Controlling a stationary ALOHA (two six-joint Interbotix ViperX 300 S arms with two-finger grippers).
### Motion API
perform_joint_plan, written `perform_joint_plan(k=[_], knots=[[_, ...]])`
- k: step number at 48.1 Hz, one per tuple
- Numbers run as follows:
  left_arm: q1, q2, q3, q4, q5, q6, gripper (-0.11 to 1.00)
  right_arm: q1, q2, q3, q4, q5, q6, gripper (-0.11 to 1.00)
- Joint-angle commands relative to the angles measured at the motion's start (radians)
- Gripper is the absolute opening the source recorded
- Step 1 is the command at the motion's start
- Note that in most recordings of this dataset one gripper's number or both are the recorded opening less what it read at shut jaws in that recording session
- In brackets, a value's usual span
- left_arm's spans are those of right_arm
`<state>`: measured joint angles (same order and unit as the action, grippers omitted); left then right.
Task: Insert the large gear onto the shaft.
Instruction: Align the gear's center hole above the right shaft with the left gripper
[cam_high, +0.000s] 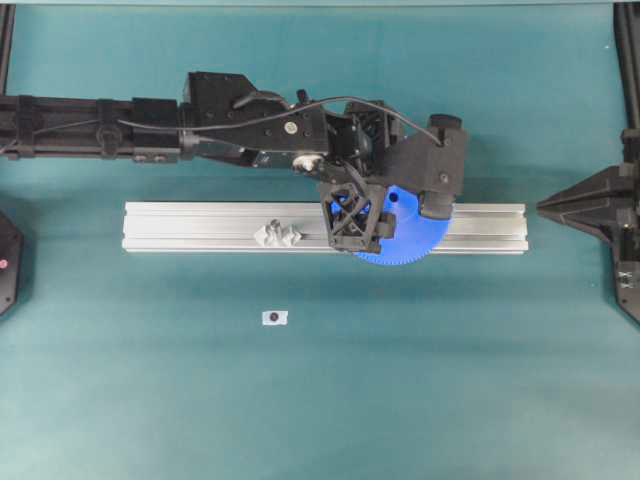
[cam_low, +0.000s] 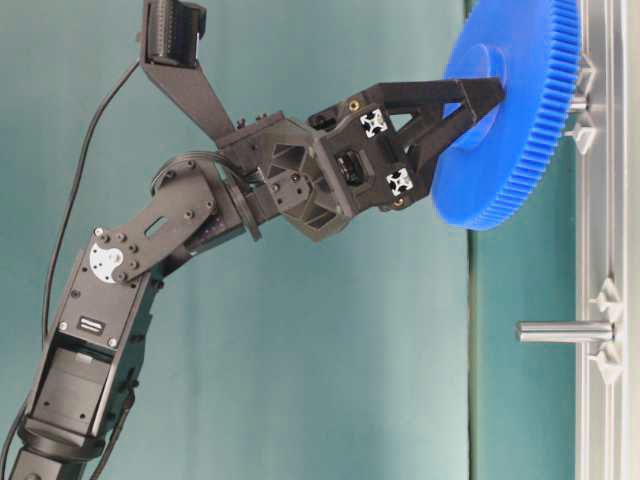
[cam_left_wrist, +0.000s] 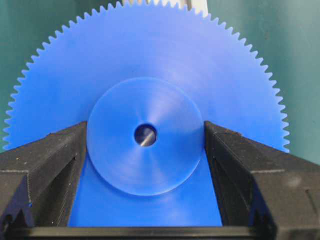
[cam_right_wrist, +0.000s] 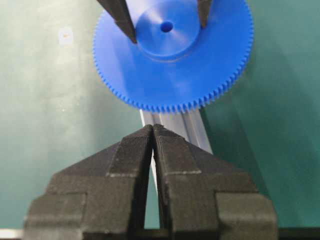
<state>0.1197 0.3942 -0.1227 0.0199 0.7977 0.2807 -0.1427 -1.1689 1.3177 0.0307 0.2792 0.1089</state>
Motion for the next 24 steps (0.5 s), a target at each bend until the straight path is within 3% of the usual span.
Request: perform_joint_plan(k=[1,24], knots=[[0.003,-0.015,0.002,0.003,0.005,-0.002,0.78,-0.002,0.006,-0.012,0.0,-0.009,0.009,0.13],[-0.021,-0.025,0.049,0.002,0.005,-0.009,0.78,-0.002,0.006,-0.015,0.0,-0.009,0.009,0.13]])
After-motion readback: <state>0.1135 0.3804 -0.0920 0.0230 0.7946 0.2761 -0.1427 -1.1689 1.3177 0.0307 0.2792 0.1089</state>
